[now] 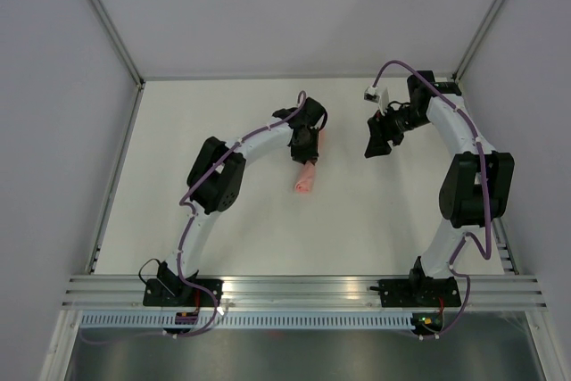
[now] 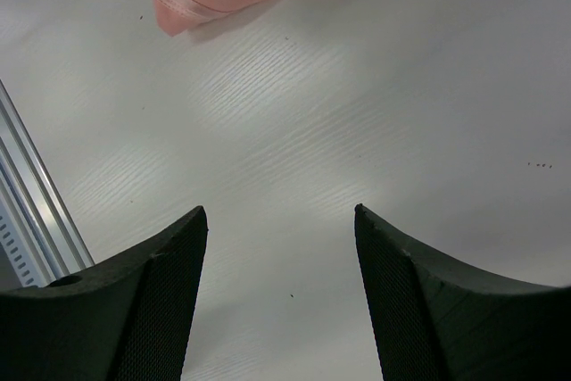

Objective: Fold the napkin, place the utensils inside, and roll it up
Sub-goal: Roll the napkin with the utensil

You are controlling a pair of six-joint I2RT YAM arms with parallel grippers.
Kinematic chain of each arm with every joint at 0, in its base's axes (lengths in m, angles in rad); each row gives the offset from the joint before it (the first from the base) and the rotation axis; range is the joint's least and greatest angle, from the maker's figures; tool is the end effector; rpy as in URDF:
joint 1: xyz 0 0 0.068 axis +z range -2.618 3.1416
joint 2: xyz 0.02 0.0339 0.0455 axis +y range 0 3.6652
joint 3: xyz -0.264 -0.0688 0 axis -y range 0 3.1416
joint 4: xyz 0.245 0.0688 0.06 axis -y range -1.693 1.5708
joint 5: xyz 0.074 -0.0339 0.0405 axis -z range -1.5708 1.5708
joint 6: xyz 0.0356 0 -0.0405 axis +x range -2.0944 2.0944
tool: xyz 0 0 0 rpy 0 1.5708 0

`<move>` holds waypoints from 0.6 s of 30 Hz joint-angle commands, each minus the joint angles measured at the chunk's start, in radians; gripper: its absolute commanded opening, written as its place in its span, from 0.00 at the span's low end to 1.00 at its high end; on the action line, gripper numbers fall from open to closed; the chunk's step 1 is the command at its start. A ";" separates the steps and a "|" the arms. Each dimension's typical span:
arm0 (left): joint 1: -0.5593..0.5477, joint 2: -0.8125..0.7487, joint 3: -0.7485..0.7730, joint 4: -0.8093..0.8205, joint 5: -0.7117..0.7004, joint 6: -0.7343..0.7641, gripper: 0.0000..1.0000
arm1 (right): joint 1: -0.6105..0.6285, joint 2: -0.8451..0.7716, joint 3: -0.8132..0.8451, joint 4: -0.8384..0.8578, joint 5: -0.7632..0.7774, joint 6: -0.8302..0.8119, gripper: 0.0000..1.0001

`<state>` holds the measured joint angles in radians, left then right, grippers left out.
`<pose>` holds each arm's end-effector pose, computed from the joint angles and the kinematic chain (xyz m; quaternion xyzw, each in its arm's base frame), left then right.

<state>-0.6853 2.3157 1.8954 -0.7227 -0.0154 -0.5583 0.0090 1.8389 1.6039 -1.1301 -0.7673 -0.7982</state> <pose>0.3817 -0.3113 0.1627 0.0604 0.9753 -0.1175 0.1769 0.3623 0.0280 0.2718 -0.3976 0.8332 0.3071 0.2310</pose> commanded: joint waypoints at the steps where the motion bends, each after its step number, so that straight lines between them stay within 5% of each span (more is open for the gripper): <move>1: 0.003 0.113 -0.044 -0.096 0.011 -0.055 0.38 | -0.003 -0.023 0.002 -0.020 -0.046 -0.021 0.73; 18: 0.001 0.025 -0.053 -0.078 0.009 -0.002 0.55 | -0.003 -0.007 -0.002 -0.022 -0.046 -0.025 0.73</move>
<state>-0.6849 2.3150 1.8915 -0.7086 -0.0059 -0.5644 0.0090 1.8389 1.6039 -1.1404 -0.7700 -0.8009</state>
